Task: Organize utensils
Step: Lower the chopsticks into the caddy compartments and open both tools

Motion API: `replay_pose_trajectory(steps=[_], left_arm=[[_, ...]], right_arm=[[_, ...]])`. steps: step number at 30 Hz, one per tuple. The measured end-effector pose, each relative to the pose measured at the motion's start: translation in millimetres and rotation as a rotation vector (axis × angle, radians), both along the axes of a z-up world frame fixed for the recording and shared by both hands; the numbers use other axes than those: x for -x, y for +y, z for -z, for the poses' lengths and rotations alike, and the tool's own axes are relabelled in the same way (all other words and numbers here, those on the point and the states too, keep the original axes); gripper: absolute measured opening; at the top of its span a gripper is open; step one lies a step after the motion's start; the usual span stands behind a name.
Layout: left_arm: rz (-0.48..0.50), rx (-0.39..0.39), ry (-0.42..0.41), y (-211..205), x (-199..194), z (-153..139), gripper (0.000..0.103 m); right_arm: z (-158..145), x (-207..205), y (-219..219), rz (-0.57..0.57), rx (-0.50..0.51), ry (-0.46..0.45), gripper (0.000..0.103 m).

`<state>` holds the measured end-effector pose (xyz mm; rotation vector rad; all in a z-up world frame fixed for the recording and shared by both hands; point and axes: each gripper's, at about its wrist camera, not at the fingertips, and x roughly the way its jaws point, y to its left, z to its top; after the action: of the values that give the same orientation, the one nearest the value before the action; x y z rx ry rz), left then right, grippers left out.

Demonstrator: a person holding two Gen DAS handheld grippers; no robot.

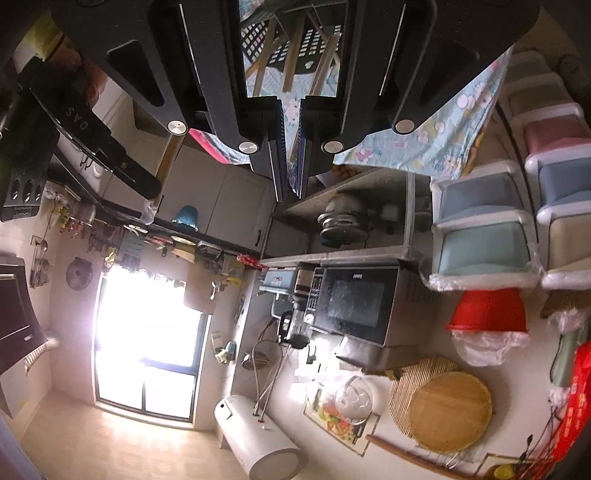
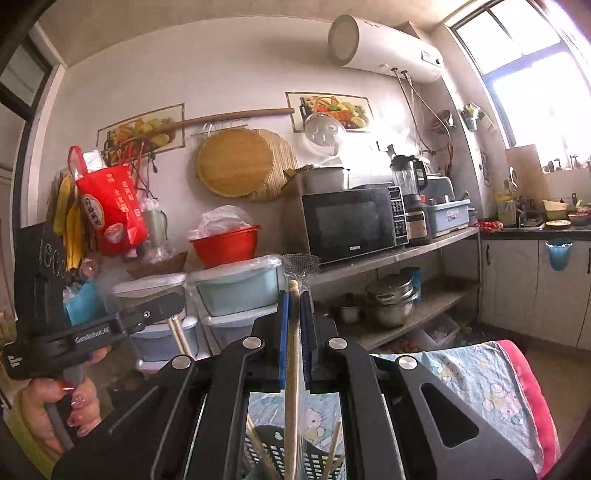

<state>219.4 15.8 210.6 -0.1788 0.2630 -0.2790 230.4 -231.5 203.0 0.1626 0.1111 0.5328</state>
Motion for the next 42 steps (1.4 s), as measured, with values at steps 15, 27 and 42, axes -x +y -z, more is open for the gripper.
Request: replay_pose_trajectory(steps=[15, 27, 42], left_arm=[[-0.009, 0.007, 0.111, 6, -21, 47, 0.003], [-0.026, 0.030, 0.190, 12, -30, 80, 0.037], [-0.072, 0.031, 0.218, 17, -13, 98, 0.088]], right_arm=[[39, -21, 19, 0.030, 0.026, 0.045, 0.007], [65, -25, 16, 0.024, 0.021, 0.155, 0.041], [91, -16, 6, 0.050, 0.071, 0.265, 0.049]])
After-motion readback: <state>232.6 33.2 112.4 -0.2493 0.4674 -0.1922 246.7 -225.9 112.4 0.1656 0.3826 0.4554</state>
